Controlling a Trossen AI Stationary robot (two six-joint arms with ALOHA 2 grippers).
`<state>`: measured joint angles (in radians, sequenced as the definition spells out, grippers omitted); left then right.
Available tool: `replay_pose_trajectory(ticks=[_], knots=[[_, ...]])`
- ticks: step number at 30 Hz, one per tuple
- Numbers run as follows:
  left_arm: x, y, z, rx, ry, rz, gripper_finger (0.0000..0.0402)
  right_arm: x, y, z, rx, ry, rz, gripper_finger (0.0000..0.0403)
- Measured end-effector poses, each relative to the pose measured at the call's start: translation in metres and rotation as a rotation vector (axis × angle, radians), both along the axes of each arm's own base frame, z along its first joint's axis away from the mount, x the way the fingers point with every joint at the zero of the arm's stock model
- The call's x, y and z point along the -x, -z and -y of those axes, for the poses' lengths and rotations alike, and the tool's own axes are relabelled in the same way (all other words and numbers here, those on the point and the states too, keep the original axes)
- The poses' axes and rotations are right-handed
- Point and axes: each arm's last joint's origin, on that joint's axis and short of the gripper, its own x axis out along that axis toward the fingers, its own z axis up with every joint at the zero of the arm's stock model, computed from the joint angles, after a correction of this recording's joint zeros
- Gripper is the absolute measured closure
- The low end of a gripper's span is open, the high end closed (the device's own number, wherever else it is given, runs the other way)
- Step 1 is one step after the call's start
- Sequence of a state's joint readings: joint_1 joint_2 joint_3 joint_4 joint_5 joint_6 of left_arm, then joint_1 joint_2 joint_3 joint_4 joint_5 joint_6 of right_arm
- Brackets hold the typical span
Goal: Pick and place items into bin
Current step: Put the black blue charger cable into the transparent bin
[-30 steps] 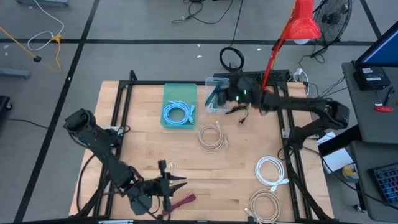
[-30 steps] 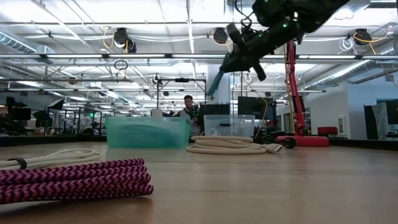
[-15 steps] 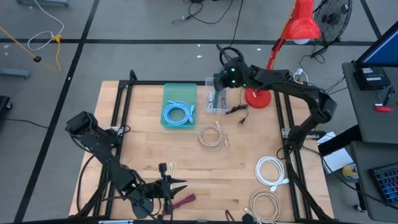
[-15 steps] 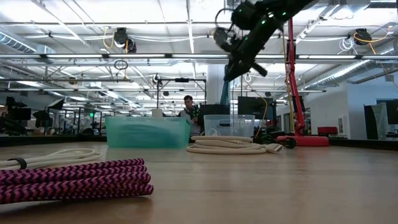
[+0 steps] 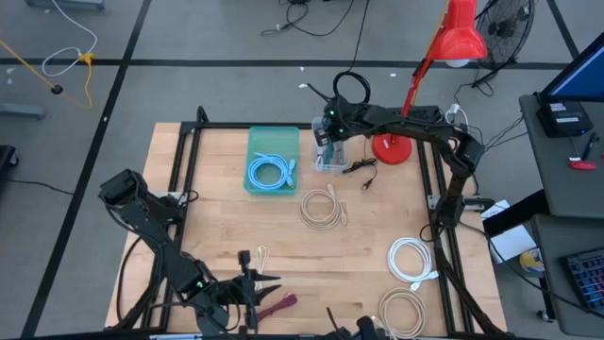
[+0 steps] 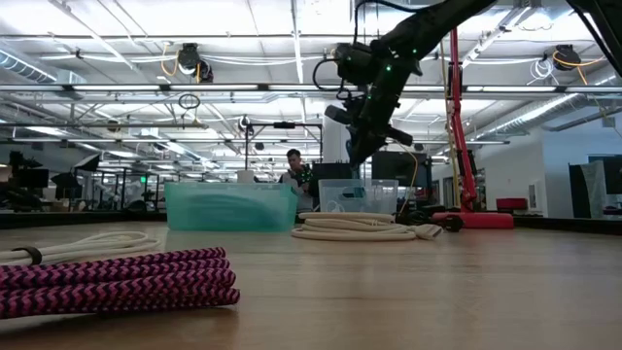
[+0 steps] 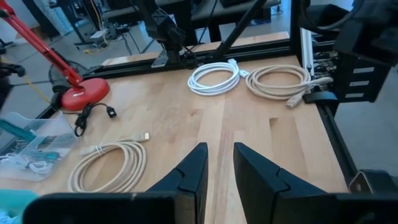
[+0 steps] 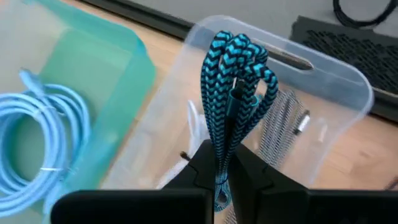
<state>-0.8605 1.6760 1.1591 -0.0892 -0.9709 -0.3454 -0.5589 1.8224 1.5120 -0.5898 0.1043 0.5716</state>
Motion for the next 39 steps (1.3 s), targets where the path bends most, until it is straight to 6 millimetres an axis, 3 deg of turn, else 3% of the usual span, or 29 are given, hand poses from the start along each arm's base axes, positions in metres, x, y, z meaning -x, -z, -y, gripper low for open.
replay_pose_trajectory(ticks=[39], knots=[[0.001,0.003,-0.002,-0.015,-0.032,-0.01,0.0321,0.02,0.013,0.005,-0.178,0.086,-0.114,0.0392]])
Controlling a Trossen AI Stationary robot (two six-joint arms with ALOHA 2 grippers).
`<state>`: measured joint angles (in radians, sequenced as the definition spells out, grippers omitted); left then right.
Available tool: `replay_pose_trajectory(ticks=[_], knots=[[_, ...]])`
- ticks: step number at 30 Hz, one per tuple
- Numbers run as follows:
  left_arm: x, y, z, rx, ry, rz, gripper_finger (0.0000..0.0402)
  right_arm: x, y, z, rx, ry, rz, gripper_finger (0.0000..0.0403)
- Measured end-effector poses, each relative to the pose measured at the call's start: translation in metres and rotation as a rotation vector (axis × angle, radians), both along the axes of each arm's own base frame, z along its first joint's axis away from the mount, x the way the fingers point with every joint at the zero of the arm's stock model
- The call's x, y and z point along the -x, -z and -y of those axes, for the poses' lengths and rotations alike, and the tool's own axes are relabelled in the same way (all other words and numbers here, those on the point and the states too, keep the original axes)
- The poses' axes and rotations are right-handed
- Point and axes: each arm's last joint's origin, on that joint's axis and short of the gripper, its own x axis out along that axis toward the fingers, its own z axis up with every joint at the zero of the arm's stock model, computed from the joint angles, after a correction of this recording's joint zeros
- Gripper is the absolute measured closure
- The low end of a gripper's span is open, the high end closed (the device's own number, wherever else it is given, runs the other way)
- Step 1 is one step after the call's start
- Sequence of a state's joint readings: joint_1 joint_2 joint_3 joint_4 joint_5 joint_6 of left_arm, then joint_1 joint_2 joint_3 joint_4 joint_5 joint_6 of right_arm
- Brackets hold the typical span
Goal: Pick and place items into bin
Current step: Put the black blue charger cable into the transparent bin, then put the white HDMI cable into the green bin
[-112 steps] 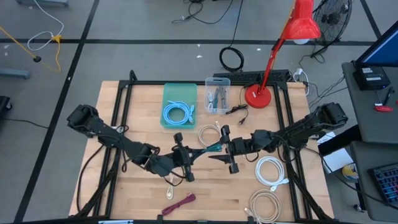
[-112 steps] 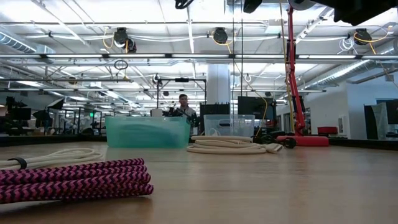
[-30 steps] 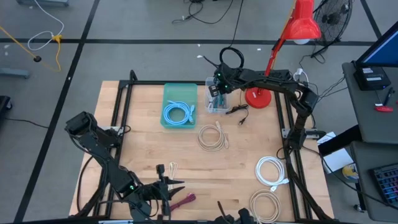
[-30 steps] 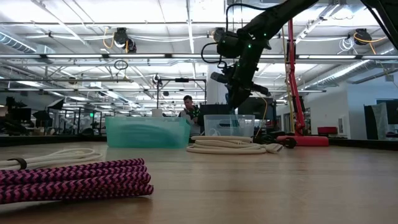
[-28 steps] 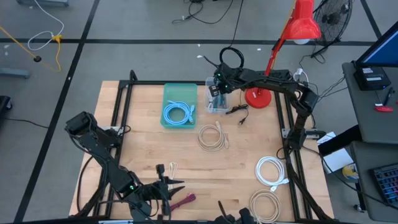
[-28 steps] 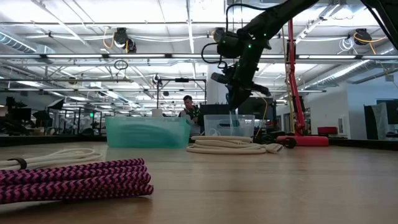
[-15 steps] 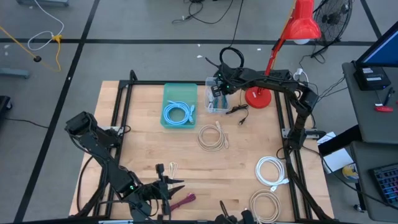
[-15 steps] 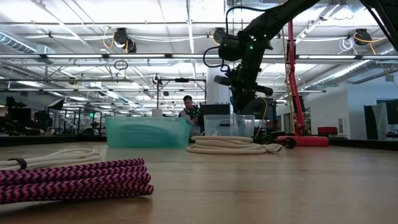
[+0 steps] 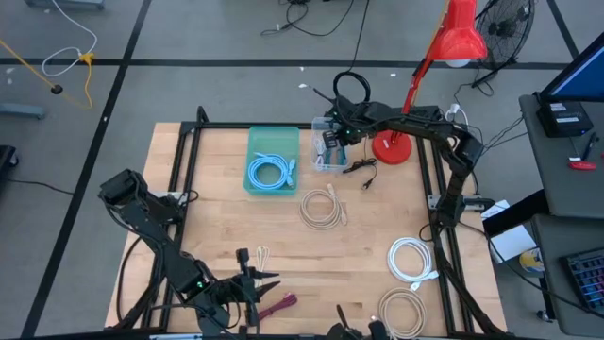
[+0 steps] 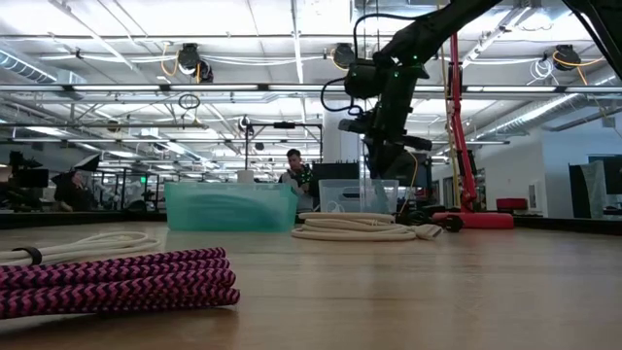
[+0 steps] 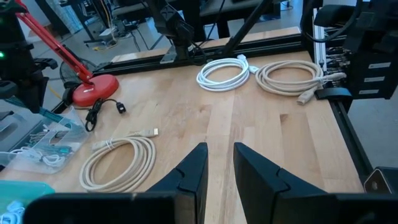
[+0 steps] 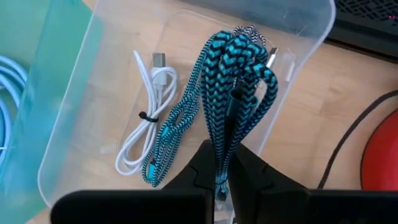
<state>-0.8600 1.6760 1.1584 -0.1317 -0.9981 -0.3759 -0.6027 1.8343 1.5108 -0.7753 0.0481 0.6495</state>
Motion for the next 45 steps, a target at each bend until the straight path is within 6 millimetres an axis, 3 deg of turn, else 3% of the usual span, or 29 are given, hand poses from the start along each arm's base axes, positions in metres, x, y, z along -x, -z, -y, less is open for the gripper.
replay_pose_trajectory(ticks=[4,13,20,34,40,45], knots=[[0.0,0.0,0.0,-0.007,-0.006,0.003,0.0321,-0.002,-0.001,0.001,0.017,-0.014,0.013,0.0389],[0.002,0.0,0.001,-0.022,-0.012,0.006,0.0321,-0.006,-0.003,0.004,0.041,0.007,0.066,0.0305],[0.005,0.0,0.003,-0.03,-0.016,0.016,0.0321,-0.006,-0.003,0.004,0.042,0.003,0.065,0.0284],[0.005,0.0,0.003,-0.03,-0.018,0.017,0.0321,-0.008,-0.002,0.0,0.046,-0.026,0.057,0.0313],[0.005,0.0,0.003,-0.032,-0.018,0.015,0.0321,-0.023,-0.004,-0.026,0.037,-0.198,0.06,0.0354],[0.006,0.0,0.003,-0.036,-0.017,0.011,0.0321,-0.04,-0.007,-0.061,0.041,-0.355,0.082,0.0397]])
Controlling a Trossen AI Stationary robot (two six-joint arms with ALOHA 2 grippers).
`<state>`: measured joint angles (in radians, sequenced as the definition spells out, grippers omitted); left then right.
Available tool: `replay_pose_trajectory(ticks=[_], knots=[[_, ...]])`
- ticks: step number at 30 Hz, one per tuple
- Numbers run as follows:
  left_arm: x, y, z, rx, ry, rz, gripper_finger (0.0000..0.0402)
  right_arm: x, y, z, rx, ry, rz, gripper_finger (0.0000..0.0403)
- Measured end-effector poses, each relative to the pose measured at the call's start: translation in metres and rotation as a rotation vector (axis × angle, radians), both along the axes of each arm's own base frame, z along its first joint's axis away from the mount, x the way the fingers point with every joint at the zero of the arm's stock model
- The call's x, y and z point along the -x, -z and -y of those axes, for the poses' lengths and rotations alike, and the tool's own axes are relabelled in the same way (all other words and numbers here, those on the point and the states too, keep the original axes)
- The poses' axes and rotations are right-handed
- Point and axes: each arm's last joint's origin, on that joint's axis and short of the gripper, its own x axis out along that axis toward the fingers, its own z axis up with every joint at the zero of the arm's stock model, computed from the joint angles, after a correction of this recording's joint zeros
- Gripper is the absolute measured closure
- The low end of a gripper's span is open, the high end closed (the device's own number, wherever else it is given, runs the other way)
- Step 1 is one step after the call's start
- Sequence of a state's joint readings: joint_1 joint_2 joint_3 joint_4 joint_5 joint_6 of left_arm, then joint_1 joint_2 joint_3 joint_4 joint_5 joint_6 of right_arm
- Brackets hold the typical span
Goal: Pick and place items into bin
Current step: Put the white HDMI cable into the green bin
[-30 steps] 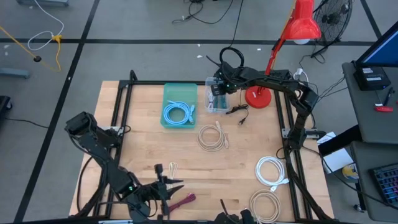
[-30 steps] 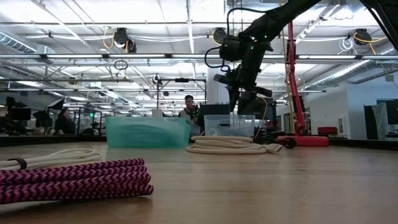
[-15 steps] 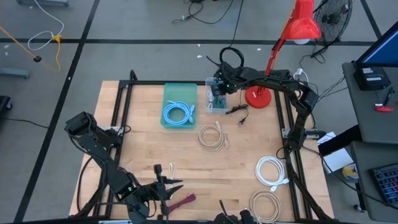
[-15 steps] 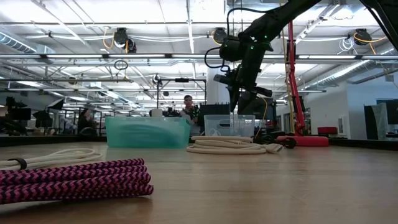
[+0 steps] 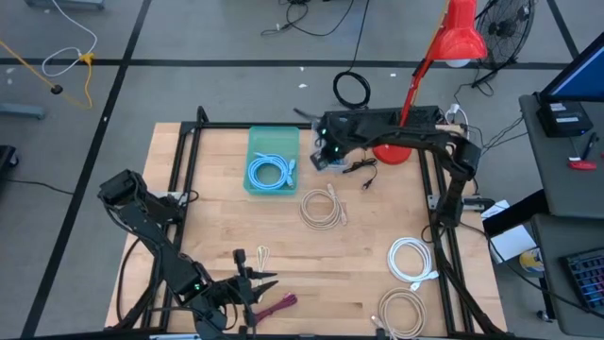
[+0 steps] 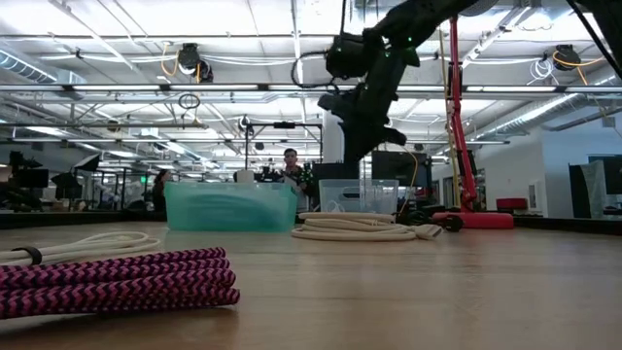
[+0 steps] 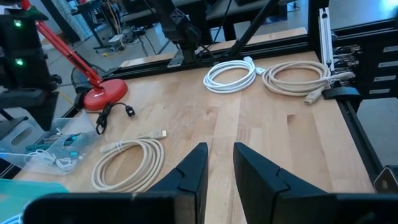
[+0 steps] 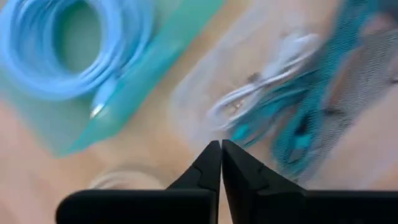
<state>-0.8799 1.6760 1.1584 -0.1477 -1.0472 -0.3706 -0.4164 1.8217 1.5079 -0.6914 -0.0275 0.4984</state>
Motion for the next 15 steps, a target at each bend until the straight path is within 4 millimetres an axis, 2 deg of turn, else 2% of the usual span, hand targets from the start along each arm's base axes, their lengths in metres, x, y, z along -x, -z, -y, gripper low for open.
replay_pose_trajectory(ticks=[8,15], knots=[[0.0,0.0,0.0,-0.005,0.0,-0.005,0.0321,-0.021,-0.019,-0.079,0.059,-0.252,0.078,0.0402],[0.002,0.001,0.001,-0.005,0.004,-0.008,0.0321,-0.018,-0.05,-0.175,0.169,-0.463,0.183,0.0402]])
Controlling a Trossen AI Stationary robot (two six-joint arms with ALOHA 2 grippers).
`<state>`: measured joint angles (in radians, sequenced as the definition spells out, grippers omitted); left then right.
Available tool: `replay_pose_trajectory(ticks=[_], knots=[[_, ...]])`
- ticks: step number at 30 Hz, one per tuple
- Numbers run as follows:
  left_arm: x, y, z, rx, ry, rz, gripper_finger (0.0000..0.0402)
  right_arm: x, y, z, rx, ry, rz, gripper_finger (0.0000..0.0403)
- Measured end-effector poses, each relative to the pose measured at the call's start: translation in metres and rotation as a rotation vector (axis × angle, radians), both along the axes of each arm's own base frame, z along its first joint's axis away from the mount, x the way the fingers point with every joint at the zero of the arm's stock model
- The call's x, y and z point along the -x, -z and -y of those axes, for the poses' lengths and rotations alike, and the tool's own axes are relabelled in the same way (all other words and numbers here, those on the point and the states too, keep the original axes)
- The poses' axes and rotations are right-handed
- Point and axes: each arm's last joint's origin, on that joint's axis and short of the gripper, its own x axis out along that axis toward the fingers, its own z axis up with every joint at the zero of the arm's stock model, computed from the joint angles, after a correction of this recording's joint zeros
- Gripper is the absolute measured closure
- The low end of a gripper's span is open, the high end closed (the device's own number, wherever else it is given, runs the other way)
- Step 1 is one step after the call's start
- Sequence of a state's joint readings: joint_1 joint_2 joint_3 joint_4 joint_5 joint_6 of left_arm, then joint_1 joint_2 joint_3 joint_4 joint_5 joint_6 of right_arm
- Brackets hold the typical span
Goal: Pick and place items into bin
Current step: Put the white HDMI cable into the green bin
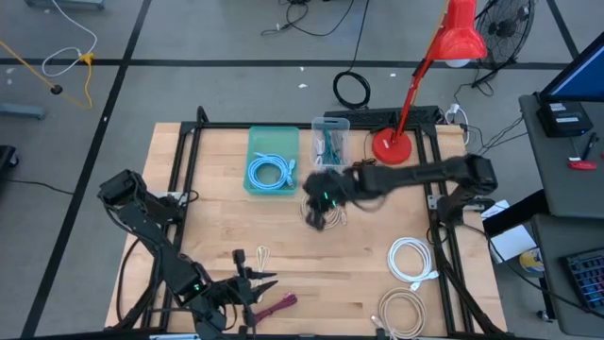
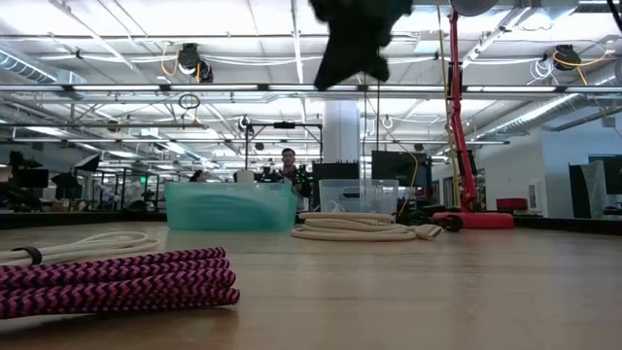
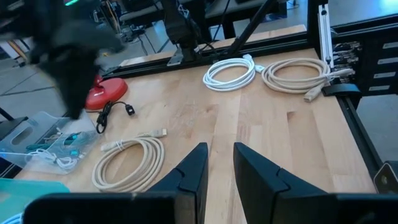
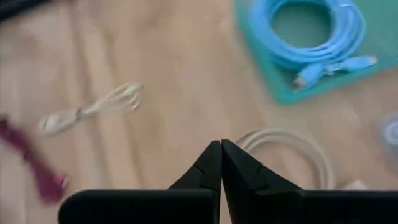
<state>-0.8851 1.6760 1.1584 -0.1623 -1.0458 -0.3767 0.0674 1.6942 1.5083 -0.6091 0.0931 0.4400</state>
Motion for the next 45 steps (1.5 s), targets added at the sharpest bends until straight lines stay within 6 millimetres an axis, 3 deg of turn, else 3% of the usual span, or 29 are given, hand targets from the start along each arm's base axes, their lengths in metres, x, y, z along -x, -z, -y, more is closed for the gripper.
replay_pose_trajectory(ticks=[6,12,17,22,28,34,39,45], knots=[[0.0,0.0,0.0,0.004,0.001,0.001,0.0321,0.03,-0.025,-0.084,0.075,-0.145,0.097,0.0402],[0.0,0.0,0.0,0.01,0.001,0.0,0.0321,0.068,-0.035,-0.156,0.046,-0.233,0.158,0.0403],[0.0,0.0,0.0,0.001,0.007,-0.003,0.0321,0.102,-0.032,-0.204,0.017,-0.281,0.176,0.0403],[0.0,0.0,0.0,-0.025,0.016,-0.011,0.0321,0.136,-0.023,-0.236,0.001,-0.268,0.194,0.0403],[0.001,0.001,0.0,-0.059,0.027,-0.03,0.0321,0.17,0.007,-0.253,-0.08,-0.208,0.118,0.0403],[0.002,0.011,-0.005,0.009,0.079,-0.152,0.0321,0.182,0.05,-0.245,-0.135,-0.086,0.005,0.0403],[0.005,0.024,-0.009,0.178,0.143,-0.368,0.0321,0.172,0.084,-0.23,-0.203,-0.066,-0.042,0.0403],[0.012,0.036,-0.006,0.206,0.144,-0.38,0.0321,0.142,0.105,-0.211,-0.325,-0.183,0.108,0.0403]])
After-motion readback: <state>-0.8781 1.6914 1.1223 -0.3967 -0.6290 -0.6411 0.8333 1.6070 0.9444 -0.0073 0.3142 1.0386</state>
